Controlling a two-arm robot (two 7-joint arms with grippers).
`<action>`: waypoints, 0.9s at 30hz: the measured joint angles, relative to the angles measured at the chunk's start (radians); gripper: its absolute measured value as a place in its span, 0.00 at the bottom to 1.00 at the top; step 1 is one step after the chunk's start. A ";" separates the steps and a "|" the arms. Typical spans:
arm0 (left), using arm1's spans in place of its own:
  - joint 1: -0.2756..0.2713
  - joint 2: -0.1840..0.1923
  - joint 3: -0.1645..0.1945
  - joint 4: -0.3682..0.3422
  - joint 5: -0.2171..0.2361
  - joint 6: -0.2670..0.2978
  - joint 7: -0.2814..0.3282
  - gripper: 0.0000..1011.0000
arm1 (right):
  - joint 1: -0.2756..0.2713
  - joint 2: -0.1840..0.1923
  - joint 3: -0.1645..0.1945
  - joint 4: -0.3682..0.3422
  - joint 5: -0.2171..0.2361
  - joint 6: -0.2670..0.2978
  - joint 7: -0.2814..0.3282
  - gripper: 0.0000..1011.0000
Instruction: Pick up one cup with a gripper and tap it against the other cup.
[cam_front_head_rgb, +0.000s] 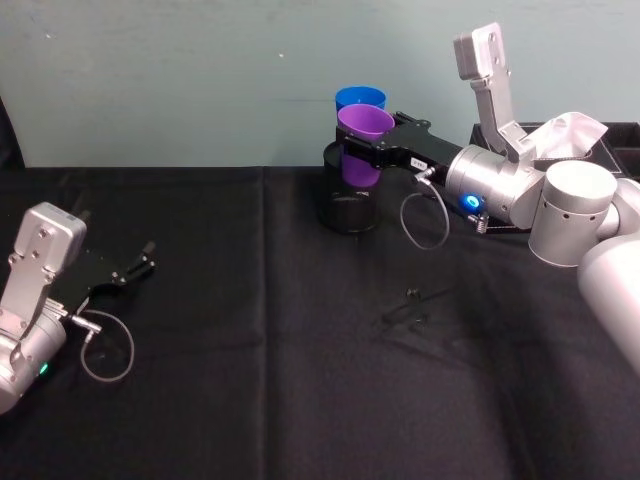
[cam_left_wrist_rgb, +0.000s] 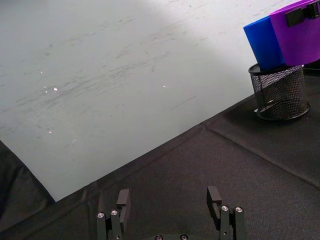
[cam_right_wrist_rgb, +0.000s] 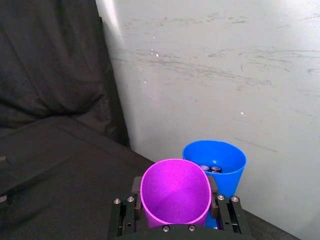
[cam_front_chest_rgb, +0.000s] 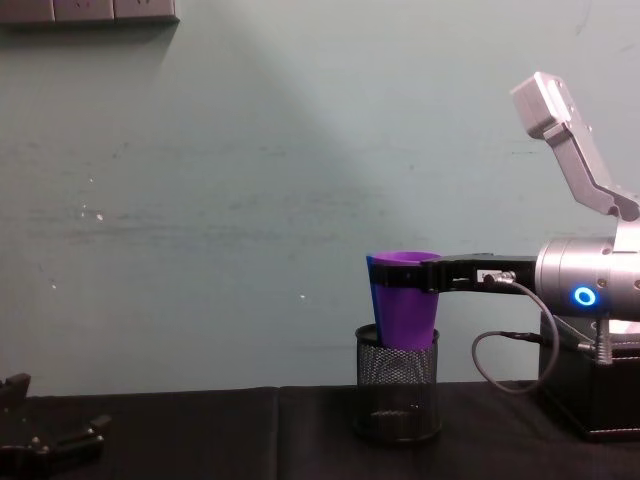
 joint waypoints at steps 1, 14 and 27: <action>0.000 0.000 0.000 0.000 0.000 0.000 0.000 0.99 | 0.000 0.000 0.000 0.000 0.000 0.000 0.000 0.72; 0.000 0.000 0.000 0.000 0.000 0.000 0.000 0.99 | 0.000 0.000 0.000 0.000 0.000 0.000 0.000 0.72; 0.000 0.000 0.000 0.000 0.000 0.000 0.000 0.99 | 0.000 0.000 0.000 0.000 0.000 0.000 0.000 0.72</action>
